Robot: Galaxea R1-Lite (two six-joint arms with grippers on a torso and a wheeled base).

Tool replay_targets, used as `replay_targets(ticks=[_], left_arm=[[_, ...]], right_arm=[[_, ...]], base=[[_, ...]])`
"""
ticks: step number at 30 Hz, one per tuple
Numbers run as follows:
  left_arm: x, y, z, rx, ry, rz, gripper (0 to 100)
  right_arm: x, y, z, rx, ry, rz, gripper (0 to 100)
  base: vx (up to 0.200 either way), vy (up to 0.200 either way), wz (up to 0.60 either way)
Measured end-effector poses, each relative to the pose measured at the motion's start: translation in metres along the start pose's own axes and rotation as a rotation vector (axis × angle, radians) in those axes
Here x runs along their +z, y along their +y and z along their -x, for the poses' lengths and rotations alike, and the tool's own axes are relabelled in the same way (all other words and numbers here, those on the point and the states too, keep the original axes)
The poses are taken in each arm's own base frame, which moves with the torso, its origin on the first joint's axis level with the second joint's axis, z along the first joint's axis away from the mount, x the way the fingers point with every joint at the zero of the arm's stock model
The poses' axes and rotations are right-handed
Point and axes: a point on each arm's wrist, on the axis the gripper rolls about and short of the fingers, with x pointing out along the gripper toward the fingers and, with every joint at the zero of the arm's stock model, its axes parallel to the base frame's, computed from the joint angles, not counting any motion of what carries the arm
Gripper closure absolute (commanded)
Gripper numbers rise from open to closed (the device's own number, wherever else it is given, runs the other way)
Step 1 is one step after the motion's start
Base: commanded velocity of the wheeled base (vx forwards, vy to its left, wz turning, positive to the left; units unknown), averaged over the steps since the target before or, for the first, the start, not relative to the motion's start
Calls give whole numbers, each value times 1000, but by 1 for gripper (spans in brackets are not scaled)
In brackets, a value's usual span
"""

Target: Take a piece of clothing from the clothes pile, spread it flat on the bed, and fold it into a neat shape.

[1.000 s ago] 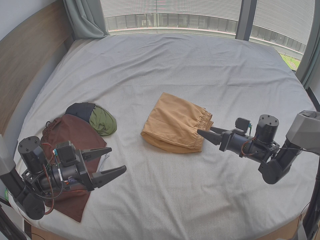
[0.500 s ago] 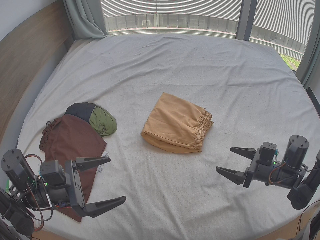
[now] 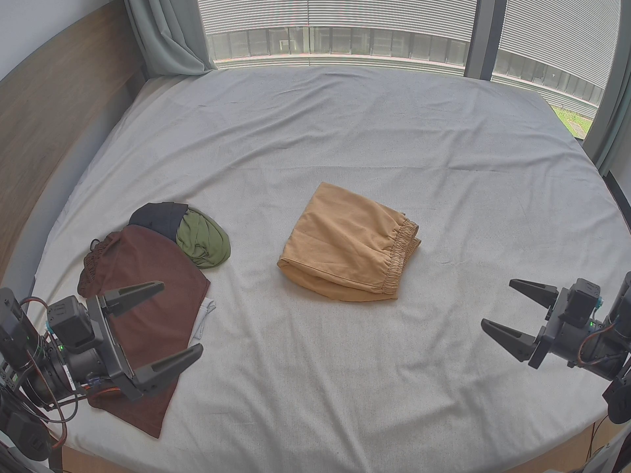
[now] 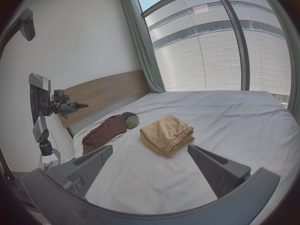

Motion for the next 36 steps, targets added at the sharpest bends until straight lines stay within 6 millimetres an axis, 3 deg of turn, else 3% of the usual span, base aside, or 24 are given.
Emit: replay_targets(ticks=[10,21,36], left_arm=[[14,-8,19,65,-26,1,0],[25,-29,50,194,-24,25,0],[27,-60,88,252,-53,54,0]], right_arm=[[20,7,30,-54,-91,51,0],[34,28,70,-82,-157,66,0],[16,65,126,-105,-96,-16,0]], base=[[0,0,0],[0,0,0],[0,0,0]])
